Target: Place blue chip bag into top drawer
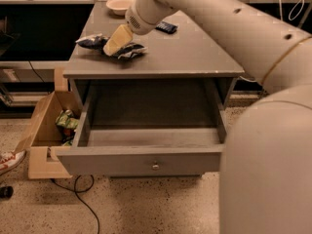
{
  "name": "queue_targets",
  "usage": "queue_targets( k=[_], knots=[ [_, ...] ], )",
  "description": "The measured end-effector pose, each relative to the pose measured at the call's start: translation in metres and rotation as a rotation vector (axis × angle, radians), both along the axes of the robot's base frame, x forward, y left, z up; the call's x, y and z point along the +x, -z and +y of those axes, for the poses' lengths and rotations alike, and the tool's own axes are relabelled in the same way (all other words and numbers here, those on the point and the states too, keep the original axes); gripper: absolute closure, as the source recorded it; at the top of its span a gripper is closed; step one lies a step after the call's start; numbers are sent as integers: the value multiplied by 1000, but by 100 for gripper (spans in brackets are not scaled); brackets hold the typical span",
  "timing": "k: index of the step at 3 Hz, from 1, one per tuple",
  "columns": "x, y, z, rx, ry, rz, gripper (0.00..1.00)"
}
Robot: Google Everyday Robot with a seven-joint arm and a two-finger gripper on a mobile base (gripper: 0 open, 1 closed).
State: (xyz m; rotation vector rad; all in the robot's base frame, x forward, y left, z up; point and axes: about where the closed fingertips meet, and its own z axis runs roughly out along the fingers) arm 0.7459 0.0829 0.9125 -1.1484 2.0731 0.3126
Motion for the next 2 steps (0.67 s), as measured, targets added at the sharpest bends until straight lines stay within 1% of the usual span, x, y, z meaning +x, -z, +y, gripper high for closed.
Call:
queue_targets(
  k=[1, 2],
  knots=[
    [20, 17, 22, -6, 26, 23, 0],
    [32, 35, 37, -17, 41, 50, 0]
  ],
)
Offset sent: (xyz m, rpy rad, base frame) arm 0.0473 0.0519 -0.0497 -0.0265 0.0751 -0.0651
